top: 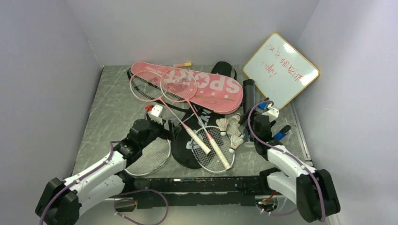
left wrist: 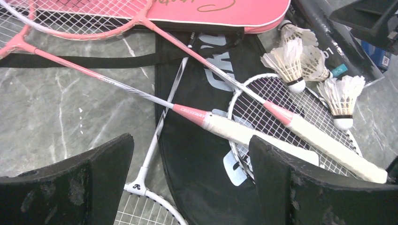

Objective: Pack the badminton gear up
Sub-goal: Open the lid of the shuttle tube.

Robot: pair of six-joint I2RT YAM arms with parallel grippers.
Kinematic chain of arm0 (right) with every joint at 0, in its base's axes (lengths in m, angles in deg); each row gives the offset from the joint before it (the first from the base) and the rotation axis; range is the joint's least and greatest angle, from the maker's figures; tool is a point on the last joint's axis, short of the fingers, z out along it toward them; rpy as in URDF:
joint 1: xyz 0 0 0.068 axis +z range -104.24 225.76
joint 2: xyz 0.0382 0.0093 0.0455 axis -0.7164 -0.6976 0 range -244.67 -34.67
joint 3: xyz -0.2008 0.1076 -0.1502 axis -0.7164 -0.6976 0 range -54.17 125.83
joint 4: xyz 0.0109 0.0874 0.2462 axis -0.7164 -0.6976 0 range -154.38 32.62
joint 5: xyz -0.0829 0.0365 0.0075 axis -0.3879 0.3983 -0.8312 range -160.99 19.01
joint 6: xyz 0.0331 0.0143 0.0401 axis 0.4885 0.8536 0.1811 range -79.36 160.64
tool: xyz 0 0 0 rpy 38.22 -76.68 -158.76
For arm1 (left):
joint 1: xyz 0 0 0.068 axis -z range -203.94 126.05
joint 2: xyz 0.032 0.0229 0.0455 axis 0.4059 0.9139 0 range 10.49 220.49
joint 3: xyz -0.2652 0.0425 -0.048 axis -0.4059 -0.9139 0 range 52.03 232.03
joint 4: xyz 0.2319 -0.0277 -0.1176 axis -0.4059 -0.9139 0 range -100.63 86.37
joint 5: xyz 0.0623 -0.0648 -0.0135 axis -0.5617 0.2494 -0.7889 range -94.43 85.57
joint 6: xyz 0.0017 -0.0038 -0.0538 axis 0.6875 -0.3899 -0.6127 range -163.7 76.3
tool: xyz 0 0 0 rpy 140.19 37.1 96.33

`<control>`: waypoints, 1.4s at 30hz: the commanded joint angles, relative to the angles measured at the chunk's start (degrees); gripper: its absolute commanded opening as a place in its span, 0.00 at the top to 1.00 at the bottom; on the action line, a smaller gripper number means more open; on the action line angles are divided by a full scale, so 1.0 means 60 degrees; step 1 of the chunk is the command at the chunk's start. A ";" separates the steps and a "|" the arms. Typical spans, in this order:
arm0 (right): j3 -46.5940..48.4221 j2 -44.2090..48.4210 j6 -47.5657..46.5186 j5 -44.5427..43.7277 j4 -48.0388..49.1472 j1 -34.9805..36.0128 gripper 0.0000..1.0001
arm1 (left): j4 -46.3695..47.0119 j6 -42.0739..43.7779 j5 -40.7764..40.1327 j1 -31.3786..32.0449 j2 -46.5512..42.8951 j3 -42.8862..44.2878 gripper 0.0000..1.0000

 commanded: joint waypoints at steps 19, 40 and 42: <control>-0.0045 0.0764 -0.0070 -0.0785 -0.0176 0.0021 0.01 | -0.0523 -0.1837 -0.3223 0.0018 -0.0057 -0.0355 0.04; 0.2269 -0.2914 -0.0716 0.0145 -0.1716 0.0000 0.09 | 0.1371 -0.1026 0.0228 -0.0008 0.0574 -0.0612 0.04; 0.2327 -0.3131 -0.0577 0.0149 -0.1746 0.0000 0.13 | 0.1375 -0.1008 0.0255 -0.0008 0.0571 -0.0616 0.04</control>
